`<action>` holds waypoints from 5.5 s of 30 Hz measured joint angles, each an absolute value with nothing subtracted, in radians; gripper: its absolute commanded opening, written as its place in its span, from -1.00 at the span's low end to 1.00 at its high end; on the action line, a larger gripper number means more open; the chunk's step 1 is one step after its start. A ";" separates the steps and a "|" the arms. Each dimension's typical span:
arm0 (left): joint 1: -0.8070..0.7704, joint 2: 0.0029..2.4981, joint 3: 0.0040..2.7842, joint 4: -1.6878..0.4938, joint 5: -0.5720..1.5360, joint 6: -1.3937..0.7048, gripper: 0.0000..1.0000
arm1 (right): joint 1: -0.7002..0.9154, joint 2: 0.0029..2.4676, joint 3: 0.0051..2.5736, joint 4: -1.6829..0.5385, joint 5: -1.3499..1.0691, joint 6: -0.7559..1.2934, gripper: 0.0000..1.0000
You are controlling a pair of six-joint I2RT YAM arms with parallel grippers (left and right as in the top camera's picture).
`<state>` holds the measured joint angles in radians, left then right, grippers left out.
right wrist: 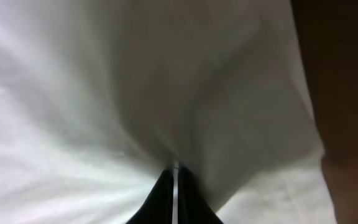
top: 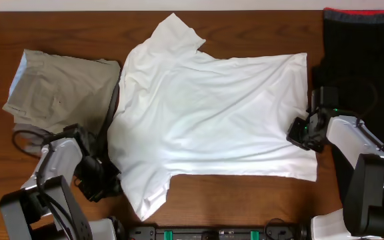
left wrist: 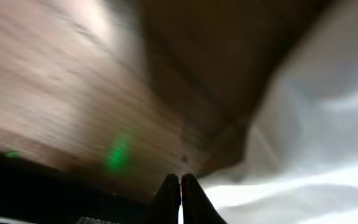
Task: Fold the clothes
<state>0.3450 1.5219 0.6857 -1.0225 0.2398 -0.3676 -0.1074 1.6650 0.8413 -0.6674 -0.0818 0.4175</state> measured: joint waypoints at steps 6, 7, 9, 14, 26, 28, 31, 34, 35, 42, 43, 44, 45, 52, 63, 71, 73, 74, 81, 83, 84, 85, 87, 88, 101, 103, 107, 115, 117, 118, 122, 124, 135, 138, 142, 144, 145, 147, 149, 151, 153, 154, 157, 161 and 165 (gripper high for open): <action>0.398 1.522 0.687 -1.025 0.229 -0.365 -0.88 | -0.147 1.665 0.847 -0.800 -0.034 0.437 -0.72; 0.398 1.522 0.687 -1.025 0.229 -0.365 -0.88 | -0.147 1.665 0.847 -0.800 -0.034 0.430 -0.67; 0.398 1.522 0.688 -1.024 0.230 -0.357 -0.88 | -0.147 1.665 0.847 -0.792 -0.048 0.395 -0.54; 0.398 1.512 0.716 -1.026 0.300 -0.260 -0.77 | -0.155 1.652 0.845 -0.748 -0.147 0.261 -0.37; 0.116 1.319 0.731 -1.028 0.439 -0.128 -0.16 | -0.155 1.417 0.944 -0.739 -0.290 0.173 0.18; 0.041 1.314 0.731 -1.021 0.438 -0.130 -0.16 | -0.155 1.397 0.947 -0.740 -0.297 0.172 0.18; -0.067 1.314 0.731 -1.026 0.426 -0.131 -0.09 | -0.155 1.394 0.947 -0.745 -0.300 0.172 0.19; -0.170 1.314 0.731 -1.027 0.391 -0.154 0.07 | -0.155 1.394 0.947 -0.745 -0.300 0.172 0.18; -0.211 1.315 0.731 -1.027 0.364 -0.179 0.12 | -0.155 1.394 0.947 -0.746 -0.300 0.172 0.18; -0.322 1.376 0.732 -1.040 0.227 -0.323 -0.03 | -0.155 1.394 0.947 -0.746 -0.300 0.171 0.18; -0.326 1.396 0.732 -1.040 0.221 -0.339 -0.11 | -0.155 1.394 0.947 -0.746 -0.300 0.171 0.18; -0.331 1.418 0.732 -1.040 0.212 -0.347 -0.19 | -0.155 1.394 0.947 -0.745 -0.300 0.171 0.18; -0.336 1.433 0.732 -1.040 0.207 -0.353 -0.21 | -0.155 1.394 0.947 -0.744 -0.300 0.171 0.18; -0.423 1.490 0.732 -1.040 0.210 -0.363 -0.10 | -0.155 1.394 0.947 -0.743 -0.300 0.171 0.19; -0.494 1.490 0.732 -1.040 0.210 -0.381 -0.88 | -0.155 1.394 0.947 -0.737 -0.300 0.171 0.19; -0.494 1.491 0.867 -1.193 0.210 -0.358 -0.88 | -0.155 1.394 0.947 -0.721 -0.301 0.171 0.19; -0.494 1.491 0.937 -1.205 0.210 -0.341 -0.88 | -0.155 1.394 0.947 -0.720 -0.301 0.171 0.19; -0.494 1.491 0.971 -1.200 0.210 -0.332 -0.88 | -0.155 1.394 0.947 -0.720 -0.301 0.171 0.19; -0.494 1.493 1.036 -1.130 0.138 -0.302 -0.88 | -0.155 1.394 0.947 -0.720 -0.301 0.171 0.19; -0.493 1.495 1.036 -1.122 0.100 -0.288 -0.87 | -0.155 1.394 0.947 -0.720 -0.301 0.171 0.19; -0.493 1.498 1.036 -1.121 0.081 -0.284 -0.88 | -0.155 1.394 0.947 -0.719 -0.301 0.171 0.19; -0.493 1.501 1.036 -1.121 0.068 -0.280 -0.88 | -0.155 1.394 0.947 -0.720 -0.301 0.171 0.20; -0.492 1.506 1.036 -1.114 0.043 -0.272 -0.88 | -0.155 1.394 0.947 -0.720 -0.301 0.171 0.20; -0.490 1.506 1.036 -1.098 0.036 -0.267 -0.88 | -0.155 1.394 0.947 -0.720 -0.301 0.171 0.20; -0.439 1.517 1.036 -0.817 0.002 -0.162 -0.84 | -0.155 1.394 0.947 -0.719 -0.301 0.171 0.19; -0.424 1.528 1.036 -0.797 0.000 -0.150 -0.34 | -0.155 1.394 0.947 -0.719 -0.301 0.172 0.19; -0.398 1.543 1.036 -0.833 -0.001 -0.138 0.09 | -0.155 1.394 0.947 -0.722 -0.301 0.172 0.19; -0.393 1.543 1.036 -0.992 0.070 -0.144 -0.03 | -0.155 1.394 0.947 -0.725 -0.301 0.172 0.20; -0.393 1.543 1.036 -1.011 0.112 -0.141 -0.04 | -0.155 1.394 0.947 -0.725 -0.301 0.172 0.20; -0.394 1.543 1.036 -1.016 0.131 -0.141 -0.04 | -0.155 1.394 0.947 -0.725 -0.301 0.172 0.20; -0.400 1.543 1.016 -1.008 0.189 -0.141 -0.04 | -0.155 1.394 0.947 -0.725 -0.301 0.172 0.21; -0.403 1.543 0.992 -0.998 0.202 -0.143 -0.03 | -0.155 1.394 0.947 -0.725 -0.301 0.172 0.20; -0.403 1.543 0.905 -0.918 0.255 -0.159 -0.40 | -0.155 1.394 0.947 -0.725 -0.301 0.172 0.21; -0.403 1.543 0.898 -0.881 0.284 -0.157 -0.46 | -0.155 1.394 0.947 -0.726 -0.301 0.172 0.20; -0.403 1.543 0.890 -0.874 0.301 -0.157 -0.49 | -0.155 1.394 0.947 -0.728 -0.301 0.172 0.20; -0.403 1.543 0.890 -0.875 0.309 -0.157 -0.50 | -0.155 1.394 0.947 -0.728 -0.301 0.172 0.20; -0.403 1.543 0.890 -0.876 0.309 -0.157 -0.47 | -0.155 1.394 0.947 -0.729 -0.301 0.172 0.20; -0.403 1.543 0.890 -0.881 0.308 -0.155 -0.34 | -0.155 1.394 0.947 -0.729 -0.301 0.172 0.20; -0.403 1.543 0.890 -0.887 0.296 -0.155 -0.33 | -0.155 1.394 0.947 -0.731 -0.301 0.171 0.20; -0.403 1.543 0.890 -0.890 0.273 -0.156 -0.34 | -0.155 1.394 0.947 -0.733 -0.301 0.172 0.20; -0.403 1.543 0.889 -0.887 0.255 -0.157 -0.41 | -0.155 1.394 0.947 -0.733 -0.301 0.172 0.19; -0.403 1.543 0.889 -0.883 0.252 -0.158 -0.45 | -0.155 1.394 0.947 -0.733 -0.301 0.172 0.20; -0.403 1.543 0.885 -0.862 0.246 -0.157 -0.60 | -0.155 1.394 0.947 -0.732 -0.301 0.172 0.19; -0.403 1.557 0.880 -0.859 0.245 -0.156 -0.71 | -0.155 1.394 0.947 -0.730 -0.301 0.171 0.19; -0.403 1.588 0.872 -0.859 0.248 -0.155 -0.88 | -0.155 1.394 0.947 -0.728 -0.301 0.172 0.19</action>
<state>-0.4030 1.5879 0.8719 -0.8589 0.2481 -0.1551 -0.1551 1.3945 0.9474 -0.7280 -0.3012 0.1719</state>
